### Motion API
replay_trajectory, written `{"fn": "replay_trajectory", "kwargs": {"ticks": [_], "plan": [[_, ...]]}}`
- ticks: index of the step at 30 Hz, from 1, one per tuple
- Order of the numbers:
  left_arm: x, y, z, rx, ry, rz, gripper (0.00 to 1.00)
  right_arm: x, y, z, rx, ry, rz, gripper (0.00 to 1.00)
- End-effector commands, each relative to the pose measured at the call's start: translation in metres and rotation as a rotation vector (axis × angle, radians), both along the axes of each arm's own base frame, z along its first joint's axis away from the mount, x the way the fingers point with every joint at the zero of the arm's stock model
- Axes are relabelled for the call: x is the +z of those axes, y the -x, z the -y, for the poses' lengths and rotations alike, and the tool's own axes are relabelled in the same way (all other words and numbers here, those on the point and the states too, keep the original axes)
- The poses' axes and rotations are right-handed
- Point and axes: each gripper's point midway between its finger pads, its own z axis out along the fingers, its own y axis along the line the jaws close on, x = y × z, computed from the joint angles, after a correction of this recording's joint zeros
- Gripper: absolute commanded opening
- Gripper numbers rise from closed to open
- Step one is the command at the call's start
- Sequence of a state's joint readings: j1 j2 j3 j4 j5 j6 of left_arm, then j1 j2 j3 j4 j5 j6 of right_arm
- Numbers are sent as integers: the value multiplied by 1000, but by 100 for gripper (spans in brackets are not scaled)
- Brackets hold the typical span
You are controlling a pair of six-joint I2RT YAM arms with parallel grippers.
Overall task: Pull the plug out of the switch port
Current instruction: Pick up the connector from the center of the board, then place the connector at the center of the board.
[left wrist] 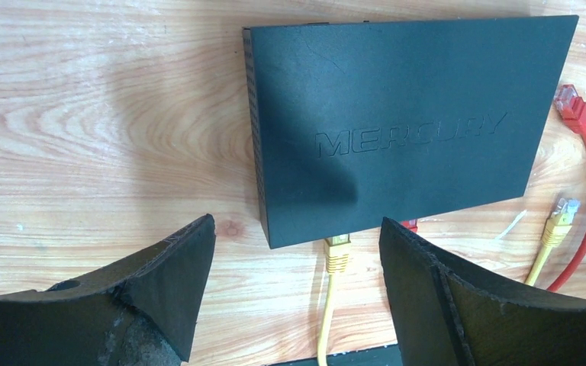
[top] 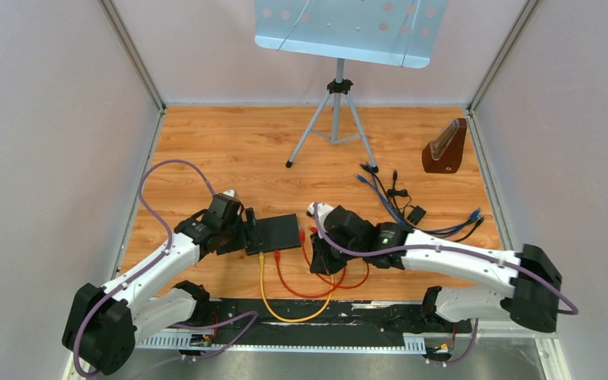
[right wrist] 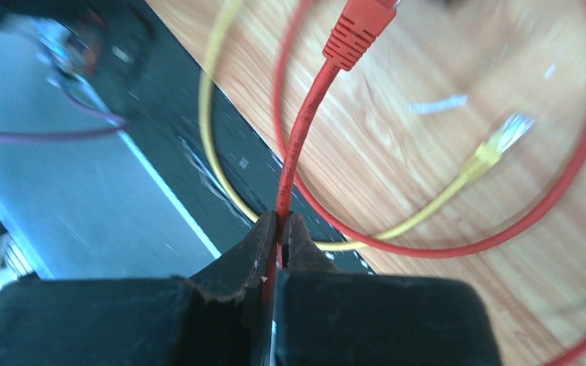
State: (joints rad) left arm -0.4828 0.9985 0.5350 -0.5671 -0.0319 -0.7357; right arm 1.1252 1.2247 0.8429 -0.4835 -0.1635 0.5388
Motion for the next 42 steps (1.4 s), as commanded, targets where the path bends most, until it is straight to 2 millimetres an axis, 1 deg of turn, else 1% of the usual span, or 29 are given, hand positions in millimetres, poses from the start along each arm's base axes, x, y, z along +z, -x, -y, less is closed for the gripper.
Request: {"fn": "replay_trajectory", "kwargs": {"ticks": [1,4,5,6,8,11,14,15,16,19,20,21,22,25,27,31,36,39,42], "plan": [[11,-6,-4,39,-4,43,88,83,-46,2,-124,-116,275,0],[12,-6,-5,50,0,53,90,121,-71,0,-176,-156,377,0],[13,-6,-5,52,-1,53,91,129,-80,-1,-180,-154,409,0],[13,-6,-5,55,-1,55,93,134,-90,-4,-186,-151,431,0],[13,-6,-6,58,-3,56,97,134,-109,-12,-193,-131,443,0],[14,-5,-7,60,-2,56,100,116,-140,-26,-202,-95,429,0],[18,-5,-8,58,0,70,100,85,-177,-38,-238,-68,427,0],[19,-5,-8,59,1,73,100,76,-193,-40,-257,-64,421,0],[20,-5,-8,57,4,79,100,65,-203,-43,-258,-50,405,0],[23,-4,-9,57,3,88,100,33,-238,-45,-307,27,394,0],[23,-4,-10,59,2,92,100,26,-248,-46,-327,46,400,0],[24,-3,-10,60,3,93,100,13,-257,-48,-330,74,409,0],[24,-3,-10,59,4,93,100,7,-263,-52,-323,86,421,0],[24,-3,-10,47,1,92,100,-5,-274,-58,-309,107,445,0],[23,-3,-10,47,-4,90,100,-14,-275,-63,-279,106,442,0],[24,-5,-9,41,-3,98,100,-29,-266,-71,-230,93,389,3],[24,-8,-8,33,-8,95,100,-50,-247,-69,-225,108,254,15],[22,-9,-7,30,-17,80,100,-52,-240,-65,-203,100,221,19],[20,-10,-8,29,-28,73,100,-48,-235,-60,-187,98,211,24]]}}
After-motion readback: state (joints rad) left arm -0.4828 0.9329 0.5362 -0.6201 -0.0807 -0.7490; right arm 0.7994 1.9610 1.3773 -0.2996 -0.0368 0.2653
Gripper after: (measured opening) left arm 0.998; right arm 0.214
